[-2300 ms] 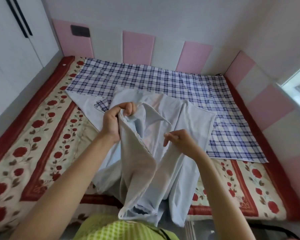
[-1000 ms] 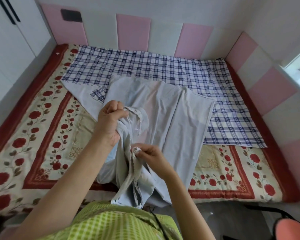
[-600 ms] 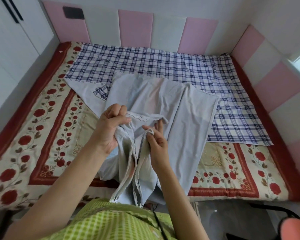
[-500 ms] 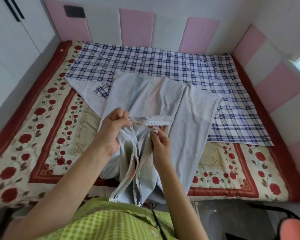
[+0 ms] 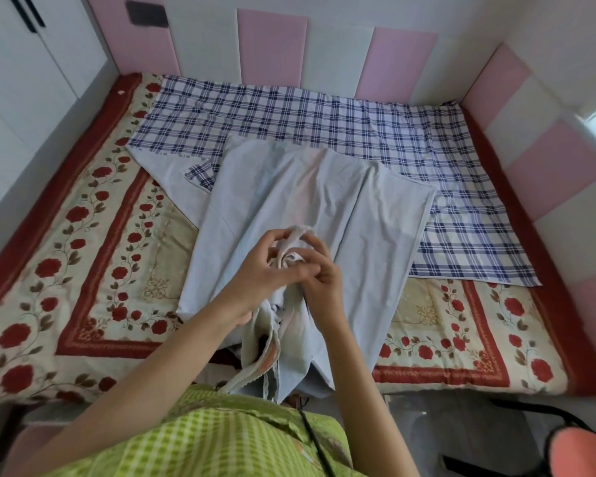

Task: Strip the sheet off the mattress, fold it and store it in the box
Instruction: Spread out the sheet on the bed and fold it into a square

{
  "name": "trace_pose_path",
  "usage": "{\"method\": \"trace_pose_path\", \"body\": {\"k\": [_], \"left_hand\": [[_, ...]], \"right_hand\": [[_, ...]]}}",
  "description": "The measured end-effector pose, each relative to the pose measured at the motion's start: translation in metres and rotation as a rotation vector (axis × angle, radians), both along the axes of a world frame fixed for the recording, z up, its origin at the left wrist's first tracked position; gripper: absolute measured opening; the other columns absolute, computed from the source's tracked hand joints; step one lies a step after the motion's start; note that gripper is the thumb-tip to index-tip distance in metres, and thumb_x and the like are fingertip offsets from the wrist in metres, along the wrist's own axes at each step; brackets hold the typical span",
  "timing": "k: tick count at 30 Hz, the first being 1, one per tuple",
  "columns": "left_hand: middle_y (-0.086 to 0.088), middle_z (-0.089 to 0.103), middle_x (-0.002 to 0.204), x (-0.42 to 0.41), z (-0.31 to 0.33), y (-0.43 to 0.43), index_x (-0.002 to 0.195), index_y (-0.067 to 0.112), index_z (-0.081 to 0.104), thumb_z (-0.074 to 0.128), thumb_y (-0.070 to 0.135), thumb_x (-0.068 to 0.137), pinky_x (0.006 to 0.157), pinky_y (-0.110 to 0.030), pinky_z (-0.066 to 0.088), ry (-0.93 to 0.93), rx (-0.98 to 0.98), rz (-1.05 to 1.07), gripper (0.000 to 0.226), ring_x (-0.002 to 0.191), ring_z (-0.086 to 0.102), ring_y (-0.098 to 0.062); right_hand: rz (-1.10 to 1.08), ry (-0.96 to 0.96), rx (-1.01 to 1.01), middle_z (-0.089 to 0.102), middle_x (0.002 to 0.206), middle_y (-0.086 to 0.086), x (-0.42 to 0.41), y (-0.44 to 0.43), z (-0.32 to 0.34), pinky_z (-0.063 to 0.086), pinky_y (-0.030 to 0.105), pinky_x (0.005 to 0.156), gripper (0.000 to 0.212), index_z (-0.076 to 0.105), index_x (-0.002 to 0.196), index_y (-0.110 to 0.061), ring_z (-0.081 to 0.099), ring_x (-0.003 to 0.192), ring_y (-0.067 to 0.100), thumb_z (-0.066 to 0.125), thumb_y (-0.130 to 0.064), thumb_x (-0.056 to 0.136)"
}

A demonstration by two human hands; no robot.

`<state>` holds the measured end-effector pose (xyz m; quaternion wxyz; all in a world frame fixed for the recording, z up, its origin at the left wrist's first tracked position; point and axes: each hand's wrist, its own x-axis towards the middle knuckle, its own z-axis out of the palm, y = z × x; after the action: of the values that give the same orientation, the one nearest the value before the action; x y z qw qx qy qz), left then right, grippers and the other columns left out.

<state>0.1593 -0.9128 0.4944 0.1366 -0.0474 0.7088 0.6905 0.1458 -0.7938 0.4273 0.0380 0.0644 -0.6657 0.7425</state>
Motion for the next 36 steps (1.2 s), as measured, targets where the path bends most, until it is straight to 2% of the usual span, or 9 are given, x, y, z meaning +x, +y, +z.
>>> {"method": "trace_pose_path", "body": {"k": [4,8,11,15,17,25,29,32,36], "left_hand": [[0.006,0.065,0.110,-0.005,-0.003,-0.012,0.125,0.024,0.057,0.065,0.003,0.085,0.087,-0.019,0.048,0.130,-0.112,-0.191,0.046,0.102,0.062,-0.003],[0.003,0.070,0.091,-0.006,-0.006,-0.009,0.103,0.024,0.068,0.046,0.015,0.098,0.077,-0.013,0.047,0.025,0.092,-0.040,0.024,0.086,0.063,-0.003],[-0.013,0.070,0.102,-0.008,-0.013,-0.009,0.102,0.011,0.068,0.047,0.028,0.097,0.092,-0.035,0.051,-0.187,0.330,0.135,0.027,0.101,0.065,-0.025],[-0.014,0.069,0.083,-0.005,-0.013,-0.012,0.091,0.014,0.068,0.047,0.029,0.097,0.064,-0.030,0.056,-0.227,0.556,0.161,0.026,0.078,0.069,-0.025],[-0.012,0.070,0.083,-0.004,-0.010,-0.013,0.092,0.014,0.069,0.047,0.029,0.095,0.066,-0.030,0.058,-0.175,0.611,0.166,0.026,0.077,0.069,-0.023],[0.001,0.073,0.086,0.009,-0.002,-0.008,0.086,0.030,0.076,0.047,0.029,0.085,0.070,-0.022,0.055,0.068,0.408,0.059,0.029,0.082,0.068,-0.012],[0.002,0.073,0.088,0.010,0.001,-0.009,0.090,0.031,0.076,0.047,0.028,0.085,0.073,-0.021,0.053,0.126,0.383,0.040,0.029,0.087,0.068,-0.011],[0.002,0.073,0.090,0.011,0.001,-0.012,0.094,0.031,0.075,0.048,0.026,0.087,0.077,-0.021,0.052,0.164,0.356,0.009,0.029,0.090,0.068,-0.011],[-0.008,0.070,0.100,0.013,-0.002,-0.018,0.109,0.026,0.070,0.060,0.044,0.087,0.092,-0.045,0.049,0.206,0.343,-0.055,0.031,0.098,0.062,-0.025]], "right_hand": [[-0.041,0.066,0.046,0.057,0.100,-0.004,-0.006,0.012,0.012,0.047,0.020,0.077,0.018,0.071,0.085,-0.010,0.059,0.094,0.009,0.062,0.005,0.083],[-0.015,0.026,0.162,0.052,0.096,-0.002,-0.007,0.015,0.031,0.051,0.026,0.060,0.032,0.066,0.082,-0.027,0.057,0.073,0.012,0.063,0.005,0.085],[-0.012,0.027,0.219,0.054,0.098,-0.006,-0.002,0.013,0.044,0.051,0.024,0.062,0.034,0.065,0.083,-0.028,0.058,0.076,0.007,0.064,0.006,0.084],[0.162,0.089,0.293,0.058,0.108,-0.005,0.018,-0.007,0.058,0.043,0.012,0.058,0.029,0.067,0.080,-0.023,0.058,0.069,0.000,0.065,0.007,0.082],[0.064,0.072,0.214,0.059,0.111,-0.003,0.017,-0.010,0.065,0.044,0.014,0.056,0.031,0.067,0.077,-0.024,0.059,0.068,0.000,0.066,0.006,0.082],[-0.027,0.044,0.113,0.061,0.118,0.002,-0.001,-0.007,0.087,0.055,0.028,0.066,0.017,0.066,0.077,-0.015,0.064,0.099,0.009,0.069,0.001,0.082],[0.070,-0.080,-0.037,0.066,0.118,0.001,-0.007,-0.003,0.084,0.053,0.039,0.089,0.016,0.065,0.074,-0.019,0.059,0.116,0.019,0.068,-0.006,0.083],[0.158,-0.136,-0.164,0.067,0.101,0.023,-0.005,-0.002,0.084,0.051,0.051,0.085,0.007,0.065,0.075,-0.018,0.065,0.095,0.035,0.068,-0.015,0.081],[0.267,-0.204,-0.297,0.060,0.097,0.031,-0.007,0.006,0.090,0.057,0.036,0.069,0.012,0.059,0.076,-0.012,0.068,0.074,0.026,0.060,-0.005,0.086]]}}
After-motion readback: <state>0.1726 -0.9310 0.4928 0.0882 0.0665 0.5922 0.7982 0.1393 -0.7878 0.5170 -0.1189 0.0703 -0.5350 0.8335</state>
